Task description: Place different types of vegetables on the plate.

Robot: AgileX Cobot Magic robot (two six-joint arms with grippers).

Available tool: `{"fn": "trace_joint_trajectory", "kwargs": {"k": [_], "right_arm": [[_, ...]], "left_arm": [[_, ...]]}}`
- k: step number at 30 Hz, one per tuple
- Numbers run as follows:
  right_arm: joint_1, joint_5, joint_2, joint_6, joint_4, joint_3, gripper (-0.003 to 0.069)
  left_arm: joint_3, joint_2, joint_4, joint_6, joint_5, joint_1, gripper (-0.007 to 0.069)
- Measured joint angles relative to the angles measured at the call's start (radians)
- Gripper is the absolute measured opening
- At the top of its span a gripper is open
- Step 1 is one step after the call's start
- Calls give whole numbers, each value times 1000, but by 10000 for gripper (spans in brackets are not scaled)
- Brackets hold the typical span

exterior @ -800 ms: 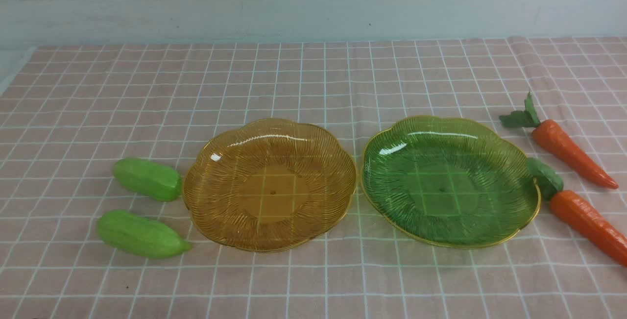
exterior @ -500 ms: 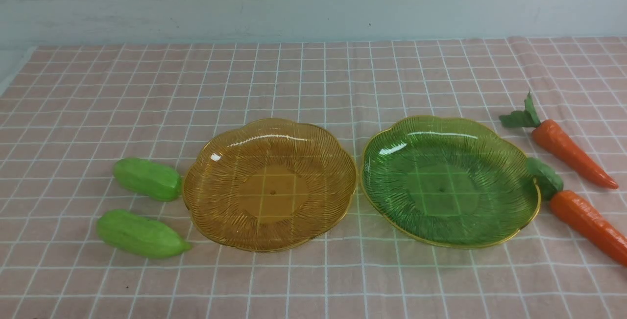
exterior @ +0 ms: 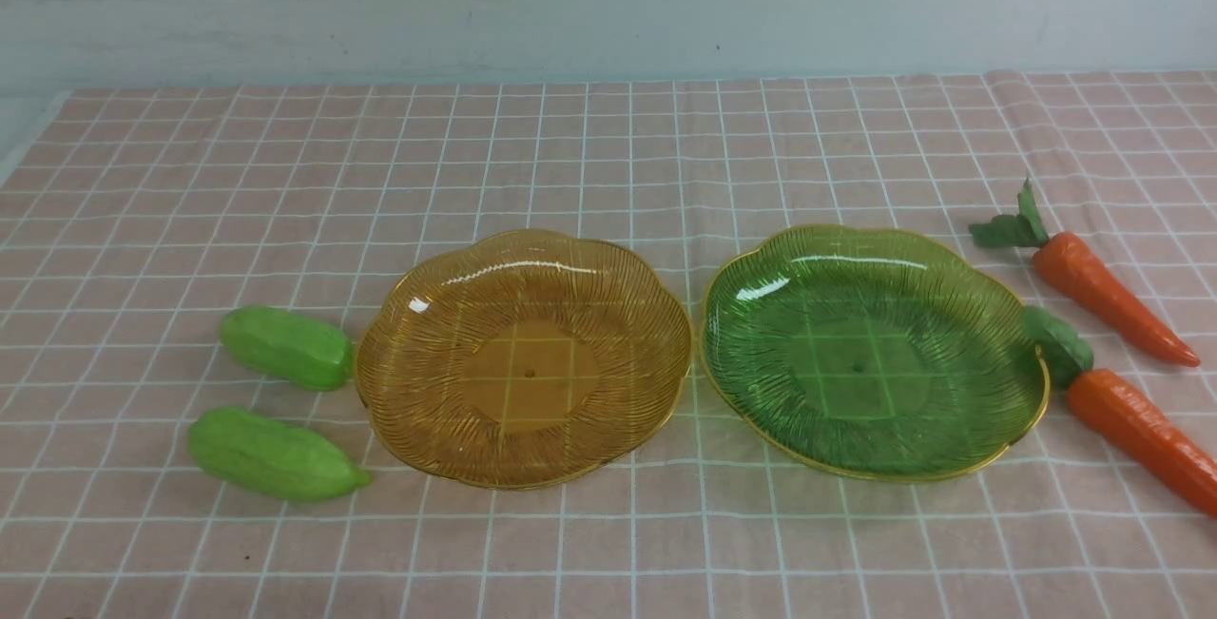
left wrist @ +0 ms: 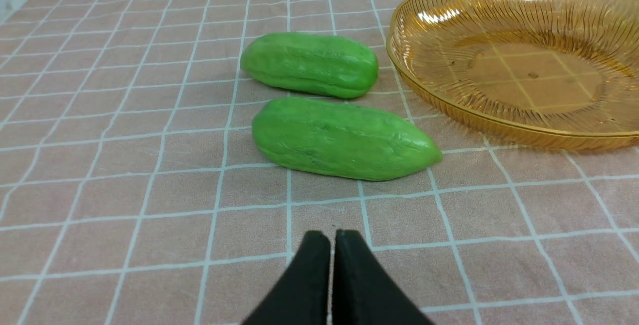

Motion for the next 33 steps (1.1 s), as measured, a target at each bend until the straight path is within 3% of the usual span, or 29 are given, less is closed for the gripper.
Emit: {"fn": "trace_joint_trajectory", "kwargs": {"k": [20,22,25,28,33], "right_arm": [[0,0,0,8,14,0,-17],[0,-10,0,50,105,0,-17],[0,-41,0,218,420,0,-17],[0,-51,0,282,604,0,-17],[0,-86,0,300,731,0,-17]], "left_arm": [[0,0,-43,-38,0,0,-3],[0,0,-140,-107,0,0,-3],[0,0,-385,-262,2,0,-3],[0,0,-566,-352,2,0,-3],[0,0,-704,-382,2,0,-3]]}}
